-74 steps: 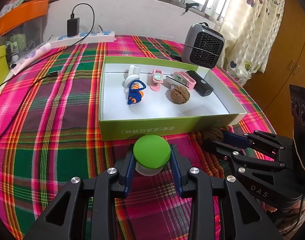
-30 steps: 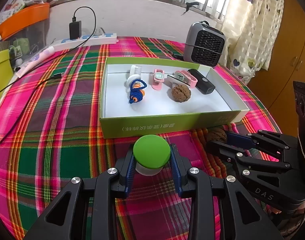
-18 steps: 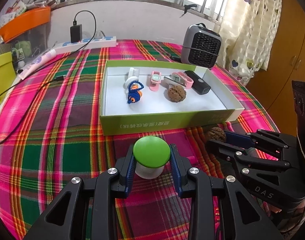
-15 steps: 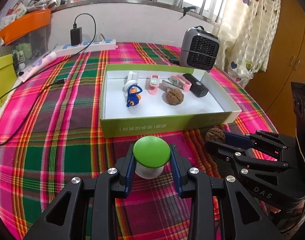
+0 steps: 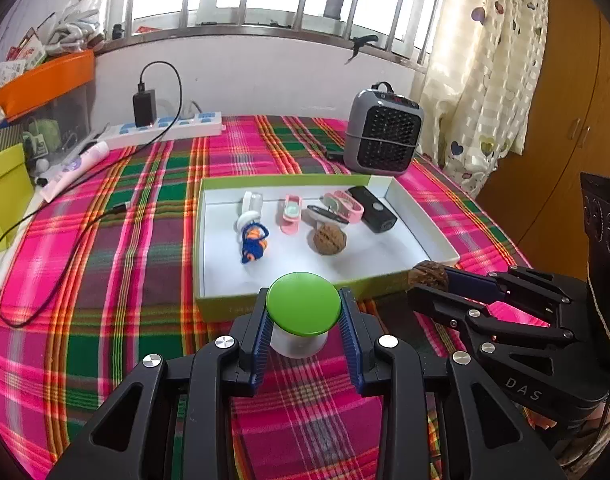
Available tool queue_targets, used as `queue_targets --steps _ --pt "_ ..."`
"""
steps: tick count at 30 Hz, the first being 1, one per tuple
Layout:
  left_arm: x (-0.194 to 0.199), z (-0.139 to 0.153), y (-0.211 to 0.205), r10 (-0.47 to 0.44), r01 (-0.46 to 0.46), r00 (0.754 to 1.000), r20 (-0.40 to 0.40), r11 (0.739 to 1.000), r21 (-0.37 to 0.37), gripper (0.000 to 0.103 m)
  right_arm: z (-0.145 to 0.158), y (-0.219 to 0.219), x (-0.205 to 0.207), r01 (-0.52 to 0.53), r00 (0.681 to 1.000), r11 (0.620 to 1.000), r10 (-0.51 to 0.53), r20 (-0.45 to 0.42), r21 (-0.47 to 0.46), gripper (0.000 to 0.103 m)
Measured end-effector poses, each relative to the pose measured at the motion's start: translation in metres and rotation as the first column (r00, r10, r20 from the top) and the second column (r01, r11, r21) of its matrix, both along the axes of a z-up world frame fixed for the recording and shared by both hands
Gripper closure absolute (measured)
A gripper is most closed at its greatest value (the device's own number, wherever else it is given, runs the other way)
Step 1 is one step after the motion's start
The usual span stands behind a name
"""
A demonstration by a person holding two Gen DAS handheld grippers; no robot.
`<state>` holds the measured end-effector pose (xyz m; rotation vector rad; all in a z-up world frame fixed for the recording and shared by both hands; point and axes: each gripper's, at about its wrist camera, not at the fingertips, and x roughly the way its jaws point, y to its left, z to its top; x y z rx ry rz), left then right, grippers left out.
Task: Organize objects
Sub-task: 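Carry the green mushroom toy and walnut in both tools into the green box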
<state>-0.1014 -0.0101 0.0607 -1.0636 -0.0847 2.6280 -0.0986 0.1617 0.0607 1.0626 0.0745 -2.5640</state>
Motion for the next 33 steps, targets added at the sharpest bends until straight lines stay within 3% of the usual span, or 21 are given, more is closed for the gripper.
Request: queue_targets --steps 33 --pt "-0.061 -0.002 0.016 -0.021 0.021 1.0 0.023 1.0 -0.006 0.077 0.003 0.013 -0.048 0.033 0.999 0.999 -0.033 0.005 0.001 0.074"
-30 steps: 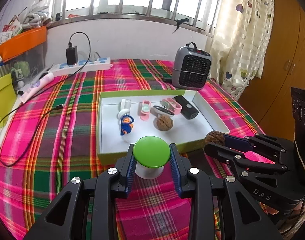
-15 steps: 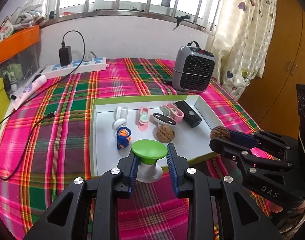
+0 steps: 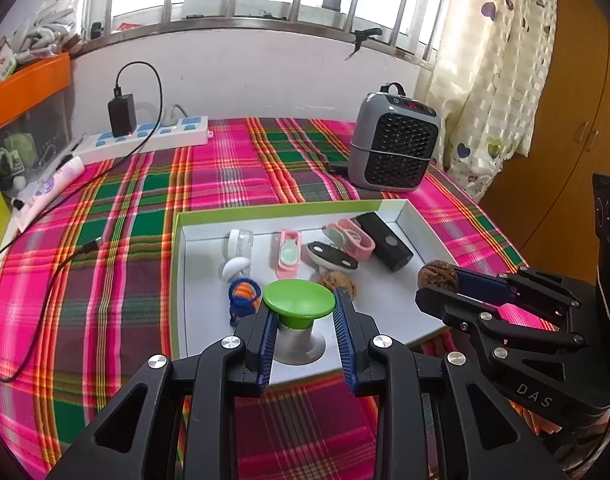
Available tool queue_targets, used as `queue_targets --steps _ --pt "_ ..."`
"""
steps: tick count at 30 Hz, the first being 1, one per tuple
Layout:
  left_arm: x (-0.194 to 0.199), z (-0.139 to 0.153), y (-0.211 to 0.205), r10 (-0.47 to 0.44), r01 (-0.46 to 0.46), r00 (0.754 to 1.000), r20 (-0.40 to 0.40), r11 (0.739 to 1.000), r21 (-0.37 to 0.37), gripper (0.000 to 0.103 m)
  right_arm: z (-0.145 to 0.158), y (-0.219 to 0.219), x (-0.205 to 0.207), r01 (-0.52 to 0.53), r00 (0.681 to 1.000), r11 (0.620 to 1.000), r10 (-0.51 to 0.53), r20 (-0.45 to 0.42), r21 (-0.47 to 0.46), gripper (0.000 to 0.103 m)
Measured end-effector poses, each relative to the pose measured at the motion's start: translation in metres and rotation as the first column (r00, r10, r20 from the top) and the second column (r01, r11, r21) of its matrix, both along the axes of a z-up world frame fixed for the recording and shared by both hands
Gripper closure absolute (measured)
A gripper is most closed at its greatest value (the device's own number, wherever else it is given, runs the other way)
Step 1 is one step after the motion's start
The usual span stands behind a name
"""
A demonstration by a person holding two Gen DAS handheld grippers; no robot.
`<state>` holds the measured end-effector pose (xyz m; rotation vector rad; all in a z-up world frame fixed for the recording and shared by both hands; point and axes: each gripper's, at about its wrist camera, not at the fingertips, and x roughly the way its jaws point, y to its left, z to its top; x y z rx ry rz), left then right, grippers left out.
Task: Organize objects
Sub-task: 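Carry the green mushroom toy and walnut in both tools into the green box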
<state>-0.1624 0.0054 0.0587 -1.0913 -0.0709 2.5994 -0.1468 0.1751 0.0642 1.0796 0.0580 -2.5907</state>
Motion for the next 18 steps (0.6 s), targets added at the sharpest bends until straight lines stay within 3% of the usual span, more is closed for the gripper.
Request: queue_targets --steps 18 --pt "-0.03 -0.017 0.008 -0.008 0.008 0.999 0.045 1.0 0.003 0.077 -0.011 0.004 -0.027 0.01 0.999 1.0 -0.01 0.03 0.018 0.074"
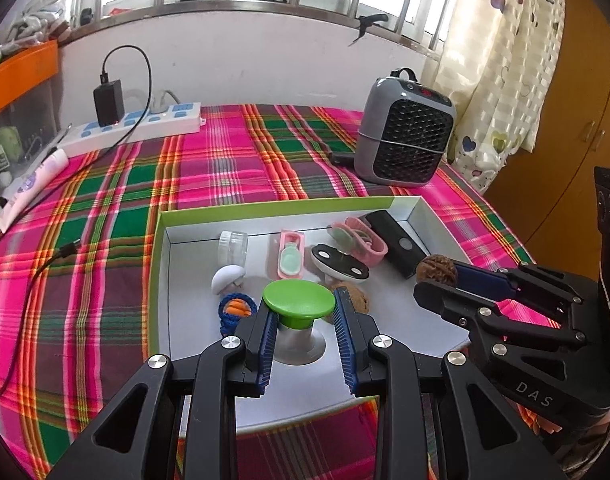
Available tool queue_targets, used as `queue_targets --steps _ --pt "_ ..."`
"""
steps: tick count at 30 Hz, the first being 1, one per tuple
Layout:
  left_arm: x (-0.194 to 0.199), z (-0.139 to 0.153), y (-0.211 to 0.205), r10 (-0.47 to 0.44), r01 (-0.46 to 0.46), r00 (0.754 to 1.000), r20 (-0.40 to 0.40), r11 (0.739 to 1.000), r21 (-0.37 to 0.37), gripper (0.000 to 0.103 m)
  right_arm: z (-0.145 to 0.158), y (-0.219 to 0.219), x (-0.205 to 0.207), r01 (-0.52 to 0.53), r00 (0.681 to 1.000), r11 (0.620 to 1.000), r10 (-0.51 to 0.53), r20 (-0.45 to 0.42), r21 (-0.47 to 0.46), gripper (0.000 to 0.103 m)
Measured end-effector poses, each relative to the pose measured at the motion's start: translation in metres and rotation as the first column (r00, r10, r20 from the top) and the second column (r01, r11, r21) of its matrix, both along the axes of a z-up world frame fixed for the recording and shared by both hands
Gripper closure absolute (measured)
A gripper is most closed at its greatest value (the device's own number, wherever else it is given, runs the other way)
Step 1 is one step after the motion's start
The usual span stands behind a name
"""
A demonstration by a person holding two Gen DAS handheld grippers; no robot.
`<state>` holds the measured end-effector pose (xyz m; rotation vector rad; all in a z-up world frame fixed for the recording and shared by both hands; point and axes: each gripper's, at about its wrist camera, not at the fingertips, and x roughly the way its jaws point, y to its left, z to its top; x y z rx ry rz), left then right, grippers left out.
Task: Organize objects
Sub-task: 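Carry the green mushroom toy and walnut in both tools into the green box, then lower both held items into the box and open both tools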
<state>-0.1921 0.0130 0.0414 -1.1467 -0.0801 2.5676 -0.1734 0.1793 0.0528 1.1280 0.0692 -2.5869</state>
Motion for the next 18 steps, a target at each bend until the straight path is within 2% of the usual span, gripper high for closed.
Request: queue_targets --steps 18 --pt "-0.012 -0.012 0.001 -0.002 0.003 1.0 0.022 1.0 -0.007 0.077 -0.014 -0.004 -0.016 -0.011 0.999 1.0 0.011 0.042 0.013 0.074"
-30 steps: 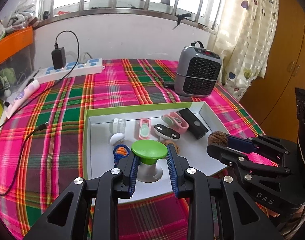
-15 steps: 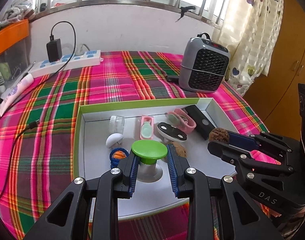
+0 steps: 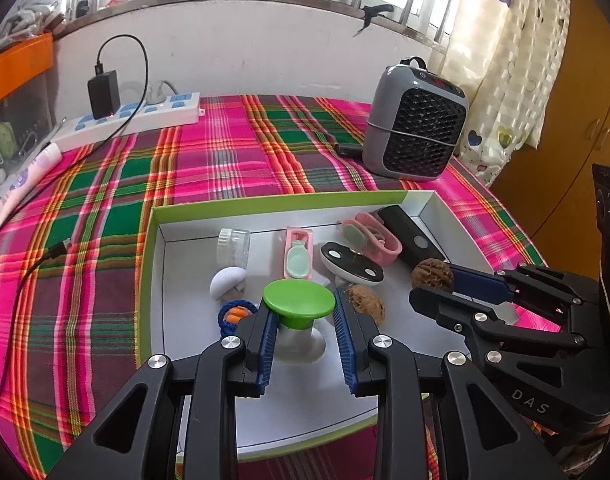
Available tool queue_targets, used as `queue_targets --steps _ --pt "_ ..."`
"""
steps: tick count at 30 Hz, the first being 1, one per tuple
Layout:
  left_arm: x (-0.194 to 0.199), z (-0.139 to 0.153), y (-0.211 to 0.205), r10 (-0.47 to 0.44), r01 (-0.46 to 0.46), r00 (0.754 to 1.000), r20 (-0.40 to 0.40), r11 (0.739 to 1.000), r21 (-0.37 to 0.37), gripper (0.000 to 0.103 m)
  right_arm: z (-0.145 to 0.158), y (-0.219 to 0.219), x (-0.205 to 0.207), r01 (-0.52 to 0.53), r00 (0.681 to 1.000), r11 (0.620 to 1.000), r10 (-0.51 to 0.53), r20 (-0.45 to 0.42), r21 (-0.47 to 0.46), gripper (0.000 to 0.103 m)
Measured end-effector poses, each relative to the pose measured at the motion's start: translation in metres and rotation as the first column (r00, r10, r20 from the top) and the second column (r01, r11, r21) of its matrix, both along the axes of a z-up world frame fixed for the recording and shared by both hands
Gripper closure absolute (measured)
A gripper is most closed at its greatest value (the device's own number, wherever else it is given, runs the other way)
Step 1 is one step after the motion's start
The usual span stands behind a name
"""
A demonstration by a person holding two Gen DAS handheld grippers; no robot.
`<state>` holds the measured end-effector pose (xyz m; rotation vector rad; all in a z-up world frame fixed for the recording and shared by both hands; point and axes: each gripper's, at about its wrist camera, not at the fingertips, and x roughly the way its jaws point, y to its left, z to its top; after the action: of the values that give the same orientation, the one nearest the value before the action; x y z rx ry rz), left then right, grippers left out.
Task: Organize objects
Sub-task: 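Lower both held items into the box and open both tools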
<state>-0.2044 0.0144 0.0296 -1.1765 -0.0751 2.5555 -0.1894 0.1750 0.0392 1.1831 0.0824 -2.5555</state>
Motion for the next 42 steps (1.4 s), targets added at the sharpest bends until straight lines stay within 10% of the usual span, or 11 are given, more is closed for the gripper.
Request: queue_targets --steps 42 --pt "-0.006 -0.01 0.002 -0.002 0.001 1.0 0.025 1.0 0.004 0.077 -0.011 0.0 -0.006 0.016 0.999 1.0 -0.016 0.027 0.013 0.074"
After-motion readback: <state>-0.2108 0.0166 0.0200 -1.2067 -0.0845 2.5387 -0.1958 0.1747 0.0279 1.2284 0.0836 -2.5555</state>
